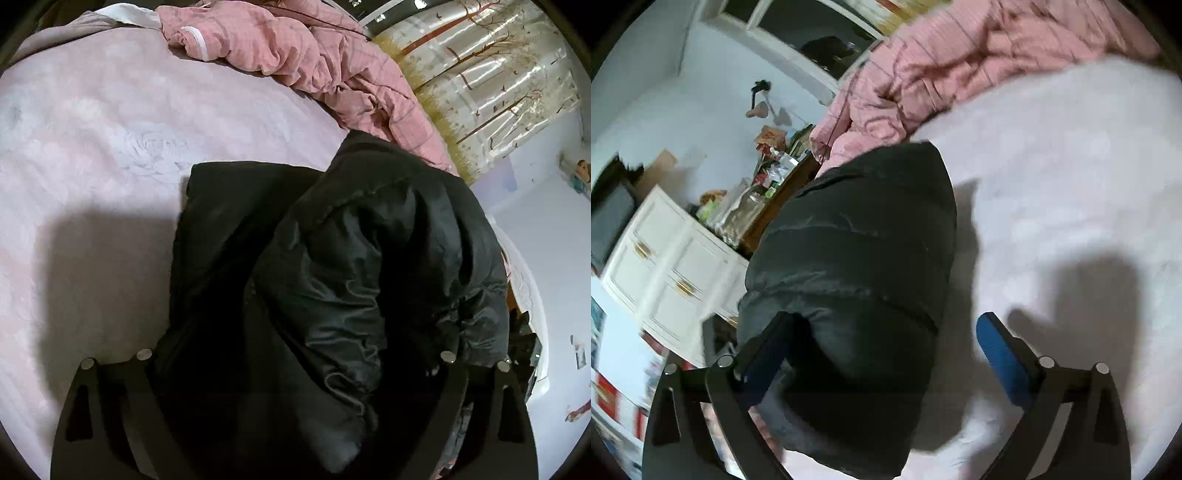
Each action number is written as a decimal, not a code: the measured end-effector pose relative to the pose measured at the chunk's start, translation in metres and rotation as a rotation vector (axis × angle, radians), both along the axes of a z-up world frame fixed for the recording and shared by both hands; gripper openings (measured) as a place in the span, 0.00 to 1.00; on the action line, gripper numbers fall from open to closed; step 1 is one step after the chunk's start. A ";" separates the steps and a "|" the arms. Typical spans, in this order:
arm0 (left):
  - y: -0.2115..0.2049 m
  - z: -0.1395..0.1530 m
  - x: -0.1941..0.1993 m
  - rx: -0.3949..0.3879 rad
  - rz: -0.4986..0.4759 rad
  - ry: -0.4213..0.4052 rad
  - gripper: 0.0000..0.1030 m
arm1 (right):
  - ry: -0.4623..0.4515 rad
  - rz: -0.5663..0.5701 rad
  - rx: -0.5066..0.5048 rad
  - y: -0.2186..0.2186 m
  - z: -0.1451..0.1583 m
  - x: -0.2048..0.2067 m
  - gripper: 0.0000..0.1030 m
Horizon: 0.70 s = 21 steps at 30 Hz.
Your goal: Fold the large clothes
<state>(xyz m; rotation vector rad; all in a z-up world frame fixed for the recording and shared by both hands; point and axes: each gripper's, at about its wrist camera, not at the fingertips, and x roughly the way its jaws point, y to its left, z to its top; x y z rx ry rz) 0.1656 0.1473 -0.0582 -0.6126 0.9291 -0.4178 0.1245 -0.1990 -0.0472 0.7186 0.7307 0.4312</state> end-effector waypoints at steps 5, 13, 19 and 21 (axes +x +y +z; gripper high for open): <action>-0.015 0.000 -0.004 0.063 -0.015 -0.027 0.89 | -0.002 0.083 0.045 0.016 -0.013 0.009 0.97; -0.038 0.024 -0.018 0.138 -0.009 -0.103 0.44 | 0.033 0.162 0.198 0.012 -0.022 0.018 0.54; -0.079 0.071 -0.044 0.059 -0.171 -0.236 0.19 | -0.168 0.110 0.171 -0.021 0.028 -0.026 0.47; -0.106 0.094 -0.060 0.075 -0.227 -0.313 0.18 | -0.242 0.089 0.126 -0.042 0.051 -0.049 0.47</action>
